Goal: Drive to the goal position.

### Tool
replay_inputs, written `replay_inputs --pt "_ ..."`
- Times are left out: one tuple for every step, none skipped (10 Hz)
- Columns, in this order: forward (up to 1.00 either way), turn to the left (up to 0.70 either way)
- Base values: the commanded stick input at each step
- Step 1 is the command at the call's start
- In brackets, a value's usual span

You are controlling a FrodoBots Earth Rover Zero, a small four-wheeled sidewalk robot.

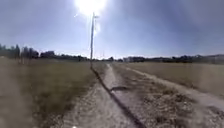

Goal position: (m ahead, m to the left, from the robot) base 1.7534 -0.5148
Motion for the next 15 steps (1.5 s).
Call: replay_inputs --pt "0.85 -0.34" --pt "0.85 -0.34" --pt "0.85 -0.28" --pt "0.85 -0.13" --pt "0.85 0.00" --pt "0.85 0.00" --pt "0.85 0.00" --pt "0.85 0.00" --pt "0.85 0.00" --pt "0.85 0.00" --pt "0.85 0.00" --pt "0.85 0.00" --pt "0.85 0.00" --pt "0.85 0.00" --pt "0.85 0.00"
